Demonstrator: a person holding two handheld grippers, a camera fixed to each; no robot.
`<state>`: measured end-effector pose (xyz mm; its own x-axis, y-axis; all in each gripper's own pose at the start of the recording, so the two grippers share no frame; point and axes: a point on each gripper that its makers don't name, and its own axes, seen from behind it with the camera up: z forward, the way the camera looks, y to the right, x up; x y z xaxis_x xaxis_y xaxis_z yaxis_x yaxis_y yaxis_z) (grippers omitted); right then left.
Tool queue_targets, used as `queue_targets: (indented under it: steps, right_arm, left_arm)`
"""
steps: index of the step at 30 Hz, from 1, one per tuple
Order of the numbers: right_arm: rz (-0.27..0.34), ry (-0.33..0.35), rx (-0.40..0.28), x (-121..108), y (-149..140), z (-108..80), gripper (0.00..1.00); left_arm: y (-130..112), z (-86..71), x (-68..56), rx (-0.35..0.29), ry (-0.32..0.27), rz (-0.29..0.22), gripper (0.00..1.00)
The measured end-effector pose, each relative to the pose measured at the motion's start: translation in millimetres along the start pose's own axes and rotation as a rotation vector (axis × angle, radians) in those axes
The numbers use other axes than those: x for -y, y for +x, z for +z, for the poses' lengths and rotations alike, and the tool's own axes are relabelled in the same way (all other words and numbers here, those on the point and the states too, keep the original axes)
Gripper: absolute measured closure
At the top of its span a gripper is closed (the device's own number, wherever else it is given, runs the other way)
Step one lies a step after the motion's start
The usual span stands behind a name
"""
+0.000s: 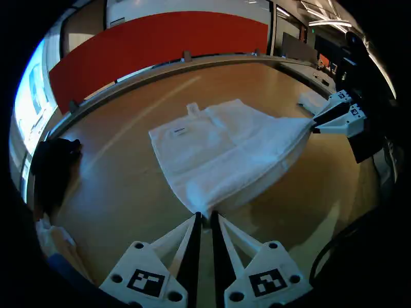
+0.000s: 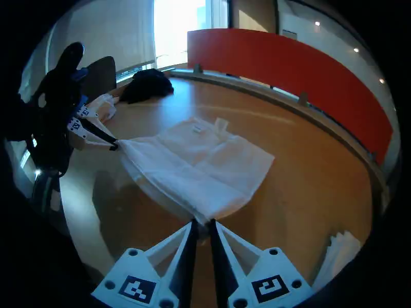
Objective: Fold towel
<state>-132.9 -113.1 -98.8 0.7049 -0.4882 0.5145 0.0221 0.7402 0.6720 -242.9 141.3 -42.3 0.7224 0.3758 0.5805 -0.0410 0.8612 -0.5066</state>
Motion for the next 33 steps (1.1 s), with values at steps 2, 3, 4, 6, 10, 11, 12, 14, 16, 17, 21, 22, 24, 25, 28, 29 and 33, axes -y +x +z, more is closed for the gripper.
queue_targets:
  steps: [2,3,4,6,10,11,12,14,16,17,21,22,24,25,28,29,33]
  right_arm:
    - [-0.010,0.001,-0.001,0.3,5.9,-7.5,0.82]
    - [-0.015,0.001,-0.001,0.4,8.7,-11.0,0.82]
    - [-0.018,0.002,-0.001,0.8,11.2,-14.5,0.82]
    - [-0.024,0.005,0.000,1.6,15.6,-20.8,0.82]
    - [-0.027,0.012,-0.007,3.8,24.7,-33.7,0.82]
    - [-0.027,0.013,-0.009,4.3,26.5,-36.8,0.82]
    - [-0.028,0.014,-0.011,4.7,28.4,-39.8,0.82]
    - [-0.029,0.015,-0.012,5.3,30.2,-45.7,0.82]
    - [-0.028,0.015,-0.013,6.0,31.7,-51.1,0.82]
    - [-0.028,0.016,-0.013,6.3,32.2,-53.3,0.82]
    - [-0.022,0.019,-0.016,7.4,34.9,-61.2,0.82]
    - [-0.021,0.020,-0.017,7.7,35.8,-63.1,0.82]
    - [-0.018,0.021,-0.018,8.1,37.2,-66.5,0.82]
    - [-0.020,0.022,-0.018,8.2,38.0,-68.0,0.82]
    - [-0.025,0.022,-0.017,8.4,39.5,-71.4,0.82]
    - [-0.028,0.023,-0.017,8.4,39.7,-72.2,0.82]
    - [-0.035,0.024,-0.013,9.0,40.3,-74.3,0.82]
  left_arm:
    - [6.3,-8.3,-0.4,-0.006,0.001,-0.010,0.86]
    - [9.2,-12.2,-0.6,-0.009,0.001,-0.015,0.86]
    - [11.4,-16.3,-1.3,-0.011,0.001,-0.019,0.86]
    - [15.1,-23.6,-2.5,-0.013,0.000,-0.024,0.86]
    - [20.7,-36.8,-5.6,-0.011,0.000,-0.020,0.85]
    - [22.0,-39.8,-6.5,-0.011,-0.001,-0.018,0.85]
    - [23.4,-42.7,-7.5,-0.011,-0.002,-0.017,0.85]
    - [26.2,-48.9,-10.1,-0.010,-0.007,-0.015,0.86]
    - [28.9,-54.9,-12.4,-0.011,-0.012,-0.015,0.86]
    - [30.1,-57.6,-13.4,-0.012,-0.014,-0.016,0.86]
    - [33.7,-67.0,-16.9,-0.012,-0.020,-0.019,0.86]
    - [34.2,-69.1,-17.8,-0.011,-0.022,-0.018,0.86]
    - [35.0,-72.6,-19.5,-0.010,-0.024,-0.017,0.86]
    - [35.1,-74.3,-20.5,-0.008,-0.026,-0.016,0.86]
    - [34.9,-78.6,-23.3,-0.004,-0.030,-0.015,0.86]
    - [34.6,-79.9,-24.1,-0.002,-0.031,-0.016,0.86]
    - [33.9,-84.8,-27.3,0.001,-0.031,-0.021,0.86]
